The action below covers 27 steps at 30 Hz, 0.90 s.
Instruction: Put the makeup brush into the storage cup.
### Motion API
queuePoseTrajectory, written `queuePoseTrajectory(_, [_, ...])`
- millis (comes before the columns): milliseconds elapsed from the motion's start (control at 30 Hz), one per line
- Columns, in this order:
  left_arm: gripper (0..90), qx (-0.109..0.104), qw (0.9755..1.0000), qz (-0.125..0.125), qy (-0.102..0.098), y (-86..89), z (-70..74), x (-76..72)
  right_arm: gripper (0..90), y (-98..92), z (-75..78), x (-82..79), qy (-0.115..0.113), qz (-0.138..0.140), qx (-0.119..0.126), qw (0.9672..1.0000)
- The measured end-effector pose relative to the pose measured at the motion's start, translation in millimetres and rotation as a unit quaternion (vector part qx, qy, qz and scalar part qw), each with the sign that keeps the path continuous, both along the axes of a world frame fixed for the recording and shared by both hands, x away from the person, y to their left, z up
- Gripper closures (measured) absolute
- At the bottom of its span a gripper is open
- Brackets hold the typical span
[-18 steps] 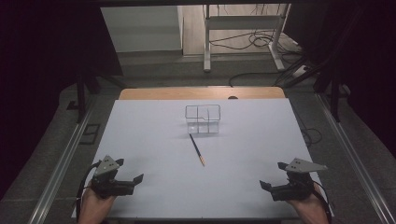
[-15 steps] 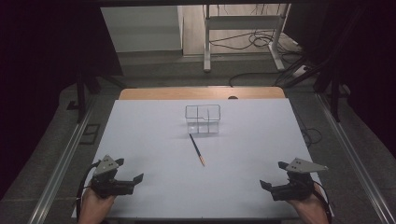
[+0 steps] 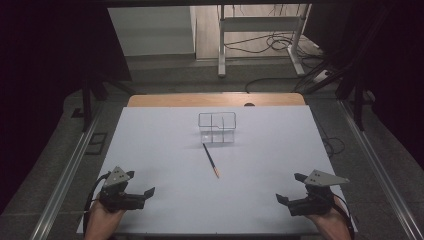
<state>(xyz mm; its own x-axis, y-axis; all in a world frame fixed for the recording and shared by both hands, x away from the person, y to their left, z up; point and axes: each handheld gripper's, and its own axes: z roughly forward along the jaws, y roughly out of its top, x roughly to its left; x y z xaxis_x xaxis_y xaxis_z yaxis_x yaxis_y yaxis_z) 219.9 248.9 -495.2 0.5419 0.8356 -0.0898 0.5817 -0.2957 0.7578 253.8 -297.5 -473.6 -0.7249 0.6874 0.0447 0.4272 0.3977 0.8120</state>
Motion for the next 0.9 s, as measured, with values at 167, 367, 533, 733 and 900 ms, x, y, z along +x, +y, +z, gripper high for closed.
queuePoseTrajectory(167, [5.4,-0.004,1.0000,0.003,0.002,0.5,1.4,0.1,1.9,1.4,-0.7,0.1,-0.001,0.006,-0.010,0.9999])
queuePoseTrajectory(367, [5.5,-0.010,0.9999,0.001,0.007,-0.8,3.3,1.4,1.7,1.5,-0.7,0.1,0.001,0.010,-0.009,0.9999])
queuePoseTrajectory(533, [4.8,-0.014,0.9998,-0.009,0.012,-6.0,6.5,4.9,1.7,0.9,0.9,0.0,0.000,0.006,-0.009,0.9999])
queuePoseTrajectory(733, [3.5,-0.004,0.9998,-0.015,0.010,-12.9,9.3,10.4,2.2,0.6,2.3,0.0,0.008,0.007,-0.007,0.9999])
queuePoseTrajectory(900, [2.2,0.006,0.9998,-0.016,0.007,-18.7,13.7,16.3,2.0,1.1,1.6,0.3,0.009,0.009,-0.008,0.9999])
